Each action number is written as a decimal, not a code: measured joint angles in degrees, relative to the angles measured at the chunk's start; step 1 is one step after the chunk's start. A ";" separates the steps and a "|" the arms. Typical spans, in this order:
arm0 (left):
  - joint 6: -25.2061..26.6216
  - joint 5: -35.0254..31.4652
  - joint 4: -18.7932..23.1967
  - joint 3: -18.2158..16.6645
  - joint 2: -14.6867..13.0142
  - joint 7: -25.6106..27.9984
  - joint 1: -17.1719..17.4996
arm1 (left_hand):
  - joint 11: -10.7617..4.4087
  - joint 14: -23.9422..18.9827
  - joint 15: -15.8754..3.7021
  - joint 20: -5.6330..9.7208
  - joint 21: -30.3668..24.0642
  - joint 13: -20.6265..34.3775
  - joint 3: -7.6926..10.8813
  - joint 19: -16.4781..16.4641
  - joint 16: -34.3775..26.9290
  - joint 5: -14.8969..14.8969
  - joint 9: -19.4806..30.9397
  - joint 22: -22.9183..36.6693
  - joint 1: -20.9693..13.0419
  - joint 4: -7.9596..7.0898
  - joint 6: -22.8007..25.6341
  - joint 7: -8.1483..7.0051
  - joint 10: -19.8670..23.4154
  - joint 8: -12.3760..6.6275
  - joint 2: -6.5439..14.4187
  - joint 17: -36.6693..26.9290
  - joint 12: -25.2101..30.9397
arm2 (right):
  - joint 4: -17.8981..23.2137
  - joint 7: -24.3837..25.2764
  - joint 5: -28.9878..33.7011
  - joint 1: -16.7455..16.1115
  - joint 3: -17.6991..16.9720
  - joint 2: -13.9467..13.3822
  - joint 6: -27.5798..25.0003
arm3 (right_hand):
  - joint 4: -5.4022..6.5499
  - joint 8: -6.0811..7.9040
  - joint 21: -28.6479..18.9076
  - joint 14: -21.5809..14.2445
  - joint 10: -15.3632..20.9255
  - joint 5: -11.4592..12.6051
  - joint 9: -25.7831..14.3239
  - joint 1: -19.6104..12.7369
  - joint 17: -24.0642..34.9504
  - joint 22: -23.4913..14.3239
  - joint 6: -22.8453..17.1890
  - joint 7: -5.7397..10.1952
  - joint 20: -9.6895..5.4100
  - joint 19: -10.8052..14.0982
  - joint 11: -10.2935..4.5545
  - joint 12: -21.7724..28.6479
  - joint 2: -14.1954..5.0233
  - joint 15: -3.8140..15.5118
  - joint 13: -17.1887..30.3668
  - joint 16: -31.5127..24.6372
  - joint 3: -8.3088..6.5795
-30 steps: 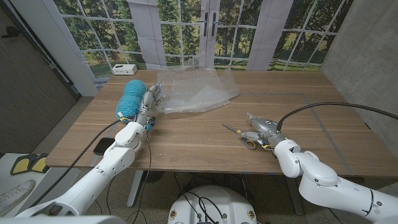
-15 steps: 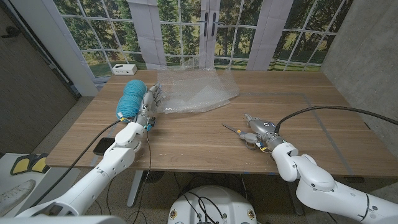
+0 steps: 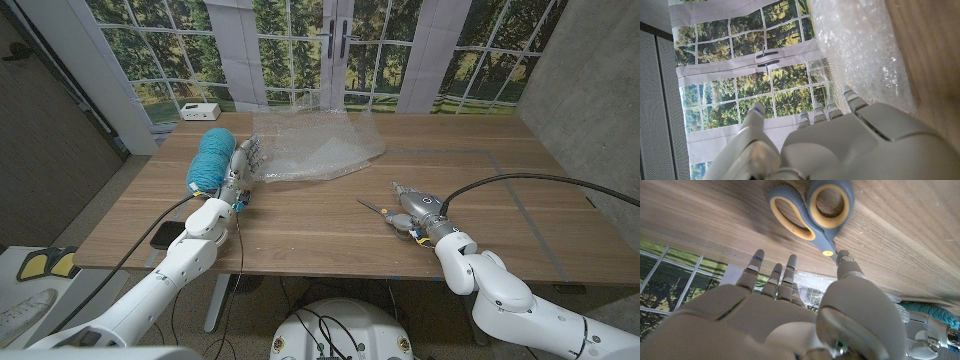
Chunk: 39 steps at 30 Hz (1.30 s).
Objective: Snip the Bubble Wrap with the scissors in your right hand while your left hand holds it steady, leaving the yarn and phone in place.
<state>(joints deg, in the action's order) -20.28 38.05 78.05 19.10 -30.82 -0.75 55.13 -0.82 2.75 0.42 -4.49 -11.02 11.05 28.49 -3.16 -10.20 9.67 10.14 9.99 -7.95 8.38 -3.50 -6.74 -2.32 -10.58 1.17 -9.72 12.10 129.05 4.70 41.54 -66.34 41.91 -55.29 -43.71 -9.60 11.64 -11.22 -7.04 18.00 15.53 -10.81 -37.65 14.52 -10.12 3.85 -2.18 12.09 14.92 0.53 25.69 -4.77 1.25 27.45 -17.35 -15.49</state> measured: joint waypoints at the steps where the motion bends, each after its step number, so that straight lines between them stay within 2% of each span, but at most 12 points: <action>1: 0.00 0.00 0.07 0.00 -0.02 0.00 0.03 | 0.00 0.00 0.00 0.00 0.00 0.00 0.00 0.00 0.00 0.00 0.00 0.00 0.00 0.00 0.00 0.00 0.00 0.00 0.00 0.00 0.00 | 0.00 0.01 0.20 0.00 0.00 0.00 0.05 | 0.00 0.00 0.00 0.00 0.00 0.17 0.00 0.00 0.06 0.00 -0.10 -0.10 0.00 0.00 0.00 0.29 0.00 0.00 0.16 0.00 0.00; 3: 0.00 0.00 0.23 0.00 -0.03 0.00 0.10 | 0.00 0.00 0.00 0.00 0.00 0.00 0.00 0.00 0.00 0.00 0.00 0.00 0.00 0.00 0.00 0.00 0.00 0.00 0.00 0.00 0.00 | 0.00 0.03 0.54 0.00 0.00 0.00 0.10 | 0.00 0.00 0.00 0.00 0.00 0.34 0.00 0.00 0.27 0.00 -0.28 -0.28 0.30 -0.30 0.00 0.43 0.00 0.00 0.40 0.00 0.00; 4: -0.02 0.00 0.29 0.00 -0.05 0.22 0.14 | 0.00 0.00 0.00 0.00 0.00 0.00 0.00 0.00 0.00 0.00 0.00 0.00 0.00 0.00 0.00 0.00 0.00 0.00 0.00 0.00 0.00 | -0.82 0.05 0.75 -0.22 0.06 0.98 0.13 | 0.00 0.00 0.00 0.00 0.00 0.39 0.00 -0.01 0.27 0.00 -0.28 -0.28 0.30 -0.29 0.00 0.43 0.01 0.00 0.55 0.00 0.00; 13: -0.04 -0.05 0.50 -0.01 -0.14 0.35 0.23 | 0.00 0.00 0.00 0.00 0.00 0.00 -0.24 0.00 0.00 0.00 0.00 0.00 0.00 -0.24 0.00 0.00 0.00 0.00 0.00 0.00 0.00 | -1.62 0.07 2.35 -0.36 0.22 1.66 0.51 | 0.06 0.00 0.00 0.00 0.25 0.83 0.00 -0.57 0.26 0.00 -0.58 -0.59 0.30 -0.29 -0.25 1.45 0.06 -0.01 1.36 0.00 -0.37; 18: -0.07 -0.08 0.59 -0.05 -0.18 0.36 0.25 | 0.00 0.00 0.00 0.00 0.00 0.00 -0.24 0.00 0.00 0.00 0.00 0.00 0.00 -0.24 0.00 0.00 0.00 0.00 0.00 0.00 0.00 | -2.11 0.07 3.26 -0.44 0.36 2.07 0.81 | 0.06 0.01 -0.01 -0.60 2.10 1.27 0.00 -1.44 0.55 -0.01 -1.83 -1.00 0.29 -0.29 -1.26 3.10 0.38 0.58 2.29 0.00 -0.37; 25: -0.08 -0.08 0.62 -0.12 -0.21 0.36 0.28 | 0.00 0.00 0.00 0.00 0.00 0.00 -0.24 0.00 0.00 0.00 0.00 0.00 0.00 -0.24 0.00 0.00 0.00 0.00 0.00 0.00 0.00 | -2.67 -0.26 4.65 -0.46 0.56 2.50 0.97 | 0.06 0.01 -0.01 -0.96 3.52 1.66 0.01 -1.50 0.56 -0.01 -2.33 -1.51 0.29 -0.29 -1.04 3.98 0.44 0.50 2.80 0.00 -0.37; 39: -0.16 0.01 0.59 -0.27 -0.28 0.30 0.33 | 0.00 0.00 0.00 0.00 0.00 0.00 -0.24 0.00 0.00 0.00 0.00 0.00 0.00 -0.24 0.00 0.00 0.00 0.00 0.00 0.00 0.00 | -3.94 -2.07 7.37 -0.02 1.05 3.51 1.16 | 0.28 0.01 -0.01 -1.15 3.51 2.09 0.01 -1.74 0.80 -0.02 -2.33 -1.50 0.29 -0.28 -1.04 4.43 0.68 0.69 3.50 0.00 -0.58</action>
<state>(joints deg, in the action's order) -20.44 38.06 78.63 18.83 -31.10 -0.45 55.47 -0.82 2.75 0.42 -4.49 -11.02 11.05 28.25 -3.16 -10.20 9.67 10.14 9.99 -7.95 8.14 -3.50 -6.74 -2.32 -10.58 1.17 -9.72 12.10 125.11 2.64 48.91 -66.36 42.96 -51.78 -42.55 -9.32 11.65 -11.23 -8.19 21.51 17.63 -10.80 -39.39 15.32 -10.13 1.52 -3.68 12.38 14.63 -0.51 30.12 -4.09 1.94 30.95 -17.35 -16.08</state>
